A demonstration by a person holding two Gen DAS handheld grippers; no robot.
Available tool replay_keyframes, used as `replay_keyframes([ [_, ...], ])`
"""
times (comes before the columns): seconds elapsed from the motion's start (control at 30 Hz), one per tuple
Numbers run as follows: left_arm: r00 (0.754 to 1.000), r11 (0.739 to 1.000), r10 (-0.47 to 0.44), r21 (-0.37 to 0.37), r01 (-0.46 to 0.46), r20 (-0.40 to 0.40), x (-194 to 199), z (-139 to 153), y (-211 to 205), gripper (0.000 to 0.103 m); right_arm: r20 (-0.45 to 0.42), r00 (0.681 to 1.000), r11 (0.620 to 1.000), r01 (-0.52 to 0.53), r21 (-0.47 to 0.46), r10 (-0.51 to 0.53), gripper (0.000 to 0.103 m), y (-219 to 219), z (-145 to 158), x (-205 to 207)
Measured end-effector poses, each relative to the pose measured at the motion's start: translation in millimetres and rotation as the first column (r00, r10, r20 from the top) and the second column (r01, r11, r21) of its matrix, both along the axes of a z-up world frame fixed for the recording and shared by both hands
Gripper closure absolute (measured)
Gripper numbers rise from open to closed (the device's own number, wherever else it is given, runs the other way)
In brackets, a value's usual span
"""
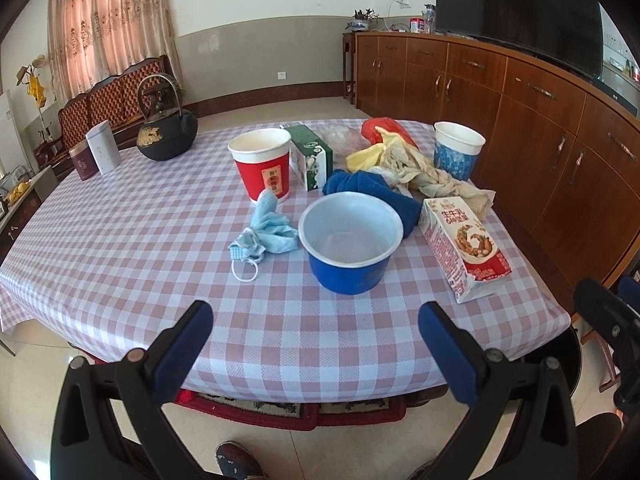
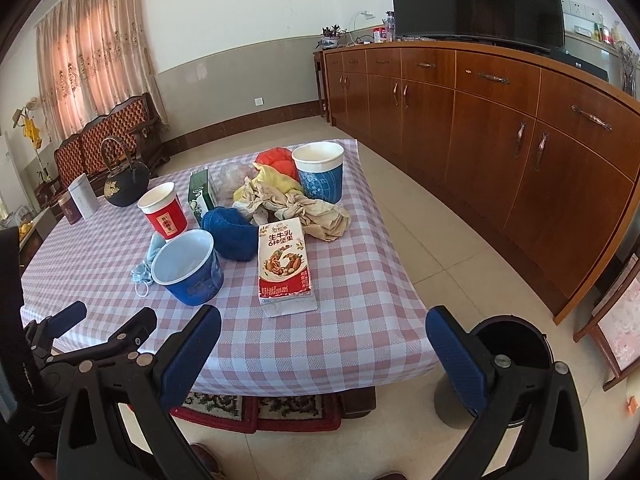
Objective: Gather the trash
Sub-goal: 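Grasp the blue bowl with the left tool while the right tool grasps the milk carton, then carry the blue bowl and milk carton over the black trash bin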
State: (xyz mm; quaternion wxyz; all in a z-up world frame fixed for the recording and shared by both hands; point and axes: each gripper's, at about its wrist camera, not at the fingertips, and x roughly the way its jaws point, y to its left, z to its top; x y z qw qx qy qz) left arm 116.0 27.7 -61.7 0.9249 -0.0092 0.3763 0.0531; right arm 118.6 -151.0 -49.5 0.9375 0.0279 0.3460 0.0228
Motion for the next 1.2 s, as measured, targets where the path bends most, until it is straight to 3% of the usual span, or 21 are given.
replay_keyframes([
  [0.5,1.000,1.000,-0.007,-0.001,0.007,-0.015,42.3,-22.2,-6.6,0.000,-0.023,1.000,1.000,-0.008,0.009,0.008,0.000,-0.4,-16.7,39.3],
  [0.8,1.000,1.000,-0.010,0.010,0.010,-0.011,64.3,-27.5,-11.2,0.002,-0.049,0.999,1.000,-0.013,0.013,0.013,0.007,2.5,-30.6,66.3],
  [0.9,1.000,1.000,-0.010,0.015,0.011,-0.020,73.3,-32.3,-11.5,0.007,-0.055,0.998,1.000,-0.009,0.017,0.010,0.007,1.8,-34.6,72.9],
  [1.07,0.999,1.000,-0.020,-0.010,0.020,-0.041,82.6,-39.2,-7.2,0.026,-0.066,0.998,1.000,-0.007,0.018,0.008,0.007,1.6,-39.1,83.6],
  [1.2,0.999,0.999,-0.032,-0.034,0.031,-0.018,79.6,-38.5,-1.5,0.027,-0.074,0.997,1.000,-0.021,0.017,0.022,0.007,6.1,-42.3,91.7],
])
